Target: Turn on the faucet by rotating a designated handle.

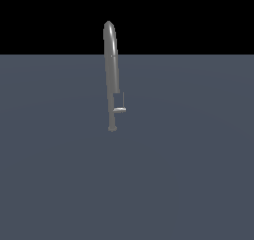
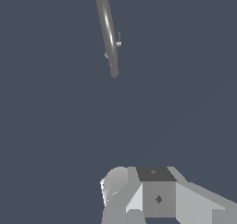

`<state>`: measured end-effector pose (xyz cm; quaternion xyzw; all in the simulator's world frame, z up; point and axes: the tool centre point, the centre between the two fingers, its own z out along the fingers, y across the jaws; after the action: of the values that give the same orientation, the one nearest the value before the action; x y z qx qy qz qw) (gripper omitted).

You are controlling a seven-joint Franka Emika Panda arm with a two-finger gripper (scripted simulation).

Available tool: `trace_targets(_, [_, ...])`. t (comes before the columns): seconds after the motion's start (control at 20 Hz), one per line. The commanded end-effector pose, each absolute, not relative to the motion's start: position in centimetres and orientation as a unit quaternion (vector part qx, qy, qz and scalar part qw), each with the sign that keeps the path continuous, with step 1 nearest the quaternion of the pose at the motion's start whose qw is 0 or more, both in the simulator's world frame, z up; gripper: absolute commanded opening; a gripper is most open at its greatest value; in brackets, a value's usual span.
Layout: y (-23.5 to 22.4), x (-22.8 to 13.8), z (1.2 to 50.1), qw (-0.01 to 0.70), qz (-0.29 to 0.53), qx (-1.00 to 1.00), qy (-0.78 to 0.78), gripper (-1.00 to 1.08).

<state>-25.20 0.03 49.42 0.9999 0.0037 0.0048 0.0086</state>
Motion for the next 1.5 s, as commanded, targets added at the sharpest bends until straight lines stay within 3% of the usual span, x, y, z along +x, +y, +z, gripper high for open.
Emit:
trace_targets(0.0, [0.0, -25.2, 49.4, 0.009, 0.005, 1.0, 0.004, -1.0])
trace_targets(0.65, [0.4, -22.9, 48.9, -0.014, -0.024, 0.999, -0.02, -1.0])
trace_targets(1.45, [1.1, -14.9, 46.1, -0.099, -0.131, 0.981, -0.107, -1.0])
